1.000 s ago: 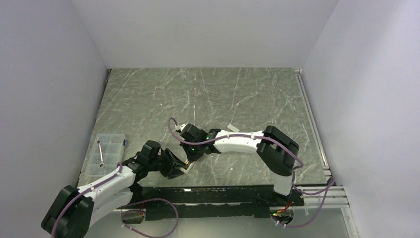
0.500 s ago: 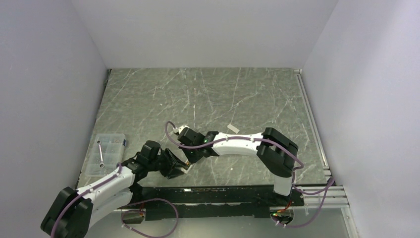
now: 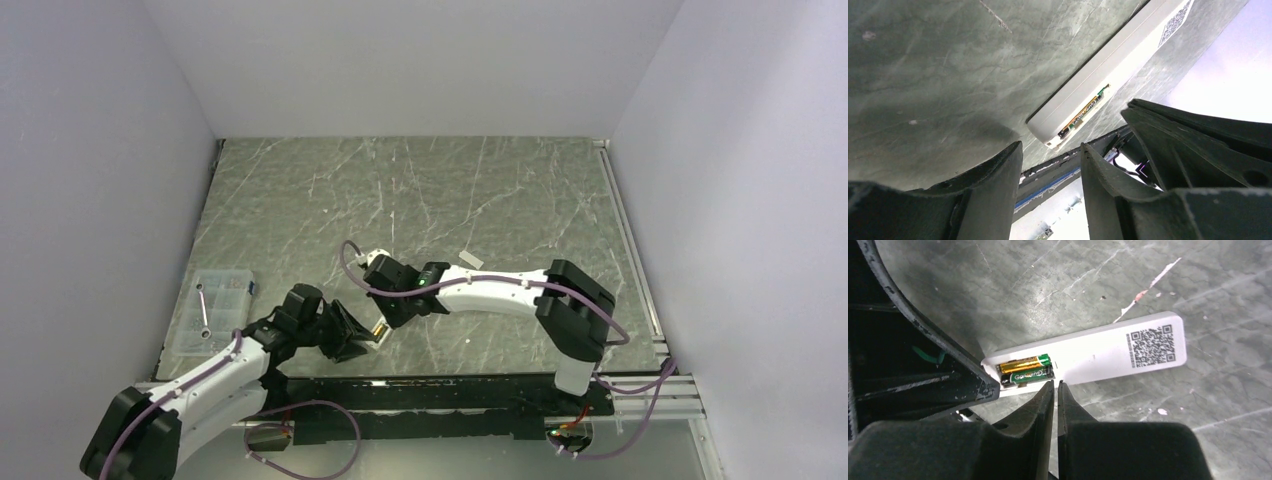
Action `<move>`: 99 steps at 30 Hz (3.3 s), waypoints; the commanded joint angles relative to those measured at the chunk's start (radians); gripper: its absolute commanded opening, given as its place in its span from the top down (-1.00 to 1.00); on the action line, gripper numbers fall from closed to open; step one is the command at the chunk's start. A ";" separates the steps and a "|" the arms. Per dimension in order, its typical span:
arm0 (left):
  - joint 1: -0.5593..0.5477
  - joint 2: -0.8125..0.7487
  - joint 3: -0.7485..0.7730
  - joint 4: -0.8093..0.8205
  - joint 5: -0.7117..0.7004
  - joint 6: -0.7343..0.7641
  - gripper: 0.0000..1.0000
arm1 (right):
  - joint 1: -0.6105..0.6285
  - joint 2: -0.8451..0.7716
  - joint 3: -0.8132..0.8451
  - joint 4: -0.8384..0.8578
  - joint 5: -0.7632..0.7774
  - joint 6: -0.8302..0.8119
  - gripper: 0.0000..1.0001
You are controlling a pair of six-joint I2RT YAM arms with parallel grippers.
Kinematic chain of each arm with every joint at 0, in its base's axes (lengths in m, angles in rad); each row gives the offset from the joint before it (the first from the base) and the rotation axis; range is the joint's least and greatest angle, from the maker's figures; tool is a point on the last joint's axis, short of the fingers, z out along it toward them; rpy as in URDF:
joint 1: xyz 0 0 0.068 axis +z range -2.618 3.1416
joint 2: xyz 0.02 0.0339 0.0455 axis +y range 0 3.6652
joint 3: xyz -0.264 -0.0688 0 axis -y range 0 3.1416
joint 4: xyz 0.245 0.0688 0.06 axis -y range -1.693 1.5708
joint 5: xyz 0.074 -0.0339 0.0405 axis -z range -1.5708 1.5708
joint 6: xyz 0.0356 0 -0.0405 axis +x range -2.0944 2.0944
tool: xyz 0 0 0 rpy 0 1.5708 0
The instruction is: Load the batteries into the remote control
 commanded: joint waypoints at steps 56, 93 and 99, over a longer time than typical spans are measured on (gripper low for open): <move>-0.001 0.433 0.273 0.005 -0.049 0.352 0.45 | -0.213 -0.040 -0.196 0.227 -0.170 0.240 0.74; -0.056 0.281 0.138 0.264 0.000 0.158 0.22 | -0.235 0.109 -0.008 0.150 -0.244 0.108 0.81; -0.065 0.207 0.160 0.216 -0.012 0.162 0.16 | -0.246 0.076 0.022 0.089 -0.178 0.063 0.81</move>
